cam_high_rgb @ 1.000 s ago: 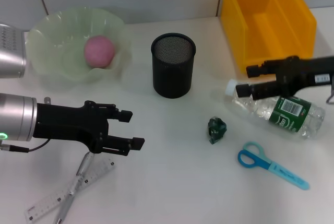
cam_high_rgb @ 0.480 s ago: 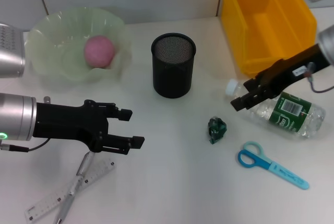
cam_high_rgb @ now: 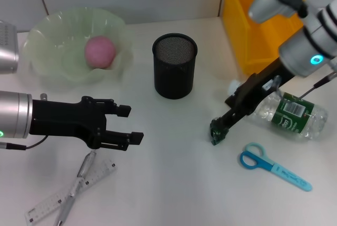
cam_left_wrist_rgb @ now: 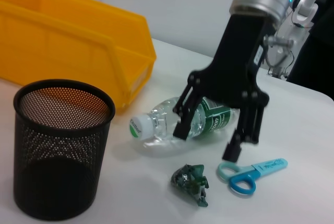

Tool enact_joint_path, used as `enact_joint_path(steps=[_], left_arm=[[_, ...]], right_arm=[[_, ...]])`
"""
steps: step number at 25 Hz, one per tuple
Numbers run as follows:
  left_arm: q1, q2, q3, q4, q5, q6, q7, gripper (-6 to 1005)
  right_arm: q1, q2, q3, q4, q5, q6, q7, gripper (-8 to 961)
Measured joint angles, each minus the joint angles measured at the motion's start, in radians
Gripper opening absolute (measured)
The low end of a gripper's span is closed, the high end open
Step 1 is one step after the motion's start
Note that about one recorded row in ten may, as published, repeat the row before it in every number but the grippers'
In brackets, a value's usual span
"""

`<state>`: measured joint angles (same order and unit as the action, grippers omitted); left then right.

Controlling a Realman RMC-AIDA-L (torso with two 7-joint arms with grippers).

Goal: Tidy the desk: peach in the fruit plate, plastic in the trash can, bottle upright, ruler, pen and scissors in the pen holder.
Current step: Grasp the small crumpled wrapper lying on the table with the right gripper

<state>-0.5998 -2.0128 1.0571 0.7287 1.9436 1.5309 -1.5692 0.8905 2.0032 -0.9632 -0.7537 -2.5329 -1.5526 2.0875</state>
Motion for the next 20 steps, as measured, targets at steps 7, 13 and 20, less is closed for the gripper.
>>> enact_joint_path(steps=[7,13,20], left_arm=[[-0.003,0.002,-0.005,0.0,0.0,0.0,0.0,808],[-0.003,0.0,-0.005,0.0,0.0,0.0,0.0,808],[-0.003,-0.001,-0.005,0.0,0.0,0.0,0.0,809]], right_arm=[[0.003,0.041,-0.144,0.003,-0.013,0.085,0.021,836],[0.002,0.059,-0.166,0.006,-0.051,0.14,0.029,835],[0.019,0.069,-0.175,0.043,-0.055,0.171,0.027,833]])
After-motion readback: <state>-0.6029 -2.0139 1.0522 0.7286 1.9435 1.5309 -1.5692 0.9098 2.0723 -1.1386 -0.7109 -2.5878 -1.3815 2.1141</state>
